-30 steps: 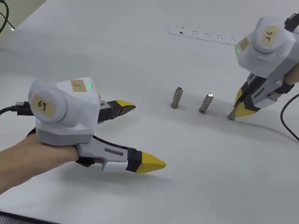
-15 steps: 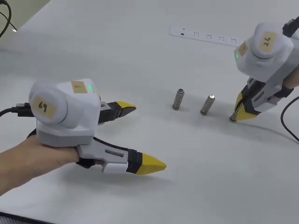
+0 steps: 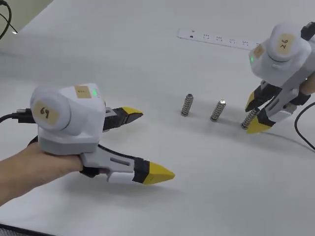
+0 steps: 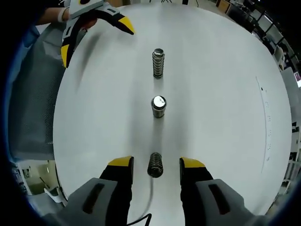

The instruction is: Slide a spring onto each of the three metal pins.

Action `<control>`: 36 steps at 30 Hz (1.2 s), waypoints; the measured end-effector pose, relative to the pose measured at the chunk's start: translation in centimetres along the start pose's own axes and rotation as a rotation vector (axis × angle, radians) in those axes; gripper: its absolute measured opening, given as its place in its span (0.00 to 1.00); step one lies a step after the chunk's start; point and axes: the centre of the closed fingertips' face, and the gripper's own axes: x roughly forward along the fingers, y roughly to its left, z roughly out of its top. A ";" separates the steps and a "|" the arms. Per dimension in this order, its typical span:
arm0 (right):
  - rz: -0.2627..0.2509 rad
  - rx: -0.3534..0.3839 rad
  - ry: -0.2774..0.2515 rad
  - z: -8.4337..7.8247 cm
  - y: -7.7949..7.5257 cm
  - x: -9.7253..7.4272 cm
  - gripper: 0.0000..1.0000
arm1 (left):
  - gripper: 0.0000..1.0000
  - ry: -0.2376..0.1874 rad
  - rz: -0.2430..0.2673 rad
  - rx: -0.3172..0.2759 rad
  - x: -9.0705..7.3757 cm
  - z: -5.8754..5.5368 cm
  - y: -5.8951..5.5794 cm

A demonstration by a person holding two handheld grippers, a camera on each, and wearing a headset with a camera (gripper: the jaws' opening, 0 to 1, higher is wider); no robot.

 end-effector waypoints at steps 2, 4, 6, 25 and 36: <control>-0.010 0.015 -0.036 0.4 -0.1 -0.1 0.48 | 0.86 -0.001 0.000 0.002 0.0 0.1 0.0; -0.008 0.022 -0.051 0.4 0.0 -0.1 0.55 | 0.86 -0.001 0.000 0.002 0.1 0.1 0.0; -0.014 0.026 -0.066 0.4 0.0 -0.1 0.60 | 0.86 -0.001 -0.001 0.003 0.1 0.1 0.0; -0.074 0.157 -0.277 0.7 0.8 -0.5 1.00 | 0.88 -0.005 -0.002 0.021 0.4 0.7 0.1; -0.104 0.254 -0.358 -0.6 3.0 -1.4 0.99 | 0.90 -0.007 0.007 0.030 0.1 1.3 0.0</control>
